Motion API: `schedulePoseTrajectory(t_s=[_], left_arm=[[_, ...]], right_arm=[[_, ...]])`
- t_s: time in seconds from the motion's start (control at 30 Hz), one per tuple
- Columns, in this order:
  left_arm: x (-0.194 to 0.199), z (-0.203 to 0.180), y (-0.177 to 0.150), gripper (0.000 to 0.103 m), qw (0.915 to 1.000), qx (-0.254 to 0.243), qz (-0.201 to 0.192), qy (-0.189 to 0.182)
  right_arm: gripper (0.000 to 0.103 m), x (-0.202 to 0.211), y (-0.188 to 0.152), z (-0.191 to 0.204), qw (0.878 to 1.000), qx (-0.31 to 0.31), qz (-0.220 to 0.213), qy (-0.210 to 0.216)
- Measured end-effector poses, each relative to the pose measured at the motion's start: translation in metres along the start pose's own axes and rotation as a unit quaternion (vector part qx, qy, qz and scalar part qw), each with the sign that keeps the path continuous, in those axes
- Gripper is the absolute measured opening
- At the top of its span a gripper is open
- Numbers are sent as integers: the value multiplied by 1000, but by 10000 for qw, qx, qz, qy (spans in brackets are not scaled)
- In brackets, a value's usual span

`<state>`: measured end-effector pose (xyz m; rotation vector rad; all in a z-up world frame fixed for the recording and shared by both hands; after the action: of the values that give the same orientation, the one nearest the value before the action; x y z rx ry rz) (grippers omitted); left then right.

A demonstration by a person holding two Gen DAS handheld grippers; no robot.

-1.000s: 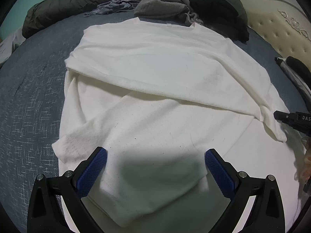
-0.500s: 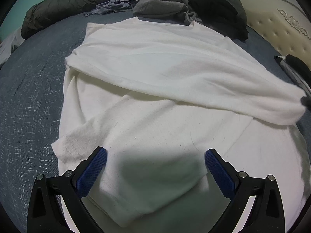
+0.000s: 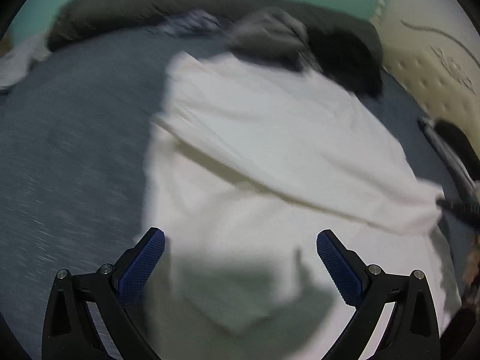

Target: Fold clothes

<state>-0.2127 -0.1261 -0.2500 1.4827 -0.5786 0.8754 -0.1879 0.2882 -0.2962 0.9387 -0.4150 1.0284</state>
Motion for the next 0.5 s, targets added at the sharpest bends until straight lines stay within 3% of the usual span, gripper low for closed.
schedulePoseTrajectory(t_s=[0.17,0.33,0.5], left_arm=[[-31,51,27,103,9956,29,-37,936],[-60,52,44,103,9959,-45,49,903],[-63,37,49,103,9942,-480,-42,962]], right_arm=[[2,1,-1,-1,10000,4,-25,93],[2,1,-1,-3,9999,14,-20,156],[2,0,-2,-7,9997,-87,-81,233]])
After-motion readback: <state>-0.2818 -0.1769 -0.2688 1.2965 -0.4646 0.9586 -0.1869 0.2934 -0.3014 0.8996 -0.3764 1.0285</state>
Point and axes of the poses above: each gripper's, at about its wrist camera, not at the fingertips, and x roughly against the way its jaws point, z to its left, y to its top, the point moved 3 cm from there along -x, roughly the way its jaws point, and after that the axes turned 13 degrees about y, right-handed, at the moved point
